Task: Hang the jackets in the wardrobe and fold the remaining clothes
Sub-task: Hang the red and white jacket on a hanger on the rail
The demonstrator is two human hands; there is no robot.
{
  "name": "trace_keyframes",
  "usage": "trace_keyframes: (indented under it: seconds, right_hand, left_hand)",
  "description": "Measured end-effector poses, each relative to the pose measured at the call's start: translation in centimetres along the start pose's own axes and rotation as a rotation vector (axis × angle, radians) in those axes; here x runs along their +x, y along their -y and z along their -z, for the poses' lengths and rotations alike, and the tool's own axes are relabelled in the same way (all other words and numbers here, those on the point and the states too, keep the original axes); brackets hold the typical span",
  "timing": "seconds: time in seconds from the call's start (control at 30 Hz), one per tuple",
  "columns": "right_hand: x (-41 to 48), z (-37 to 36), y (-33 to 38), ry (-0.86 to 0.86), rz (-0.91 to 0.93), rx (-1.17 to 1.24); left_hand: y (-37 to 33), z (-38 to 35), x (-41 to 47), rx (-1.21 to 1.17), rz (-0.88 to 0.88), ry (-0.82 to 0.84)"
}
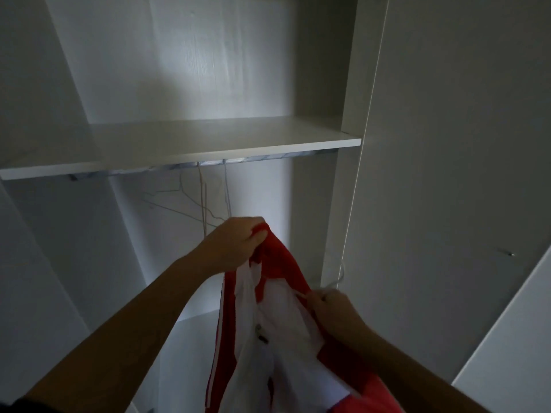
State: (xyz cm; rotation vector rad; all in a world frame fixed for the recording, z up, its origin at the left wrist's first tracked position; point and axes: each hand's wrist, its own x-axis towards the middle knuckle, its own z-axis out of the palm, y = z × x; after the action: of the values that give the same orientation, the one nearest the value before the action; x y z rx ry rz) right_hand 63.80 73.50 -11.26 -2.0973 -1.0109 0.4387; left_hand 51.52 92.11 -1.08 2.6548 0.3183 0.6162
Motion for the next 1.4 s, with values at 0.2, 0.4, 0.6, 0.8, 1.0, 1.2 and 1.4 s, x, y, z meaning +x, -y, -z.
trace_keyframes:
  seconds: [0.2,0.4,0.6,0.8,1.0,1.2,1.4]
  right_hand:
    - [1.4,4.2,3.8,0.126,0.036,-0.046]
    - [2.2,6.4,4.7,0.06,0.046,-0.067]
    - [2.4,7.8,5.3,0.007,0.158,-0.25]
    - [2.1,8.0,4.8,-0.001,0.188,-0.382]
    - [3.1,7.4,3.2,0.038,0.141,-0.41]
    - [7.5,7.0,2.0,0.039,0.012,-0.247]
    - [15.5,6.8,0.5,0.118,-0.183,-0.027]
  left_hand:
    - [1.1,-4.2,-1.8,0.123,-0.073,0.079]
    - [2.1,-6.5,-3.0,-0.189,0.058,0.121]
    - [2.8,-5.0,0.3,-0.083,0.411,0.054]
    - [0.7,-6.0,2.4,-0.477,0.744,0.249]
    - [1.5,-7.3,2.7,-0.295,0.373,-0.058]
    - [5.8,-9.5,5.3,-0.396,0.627,-0.074]
    - [9.0,-12.7,10.7,-0.506,0.832,-0.061]
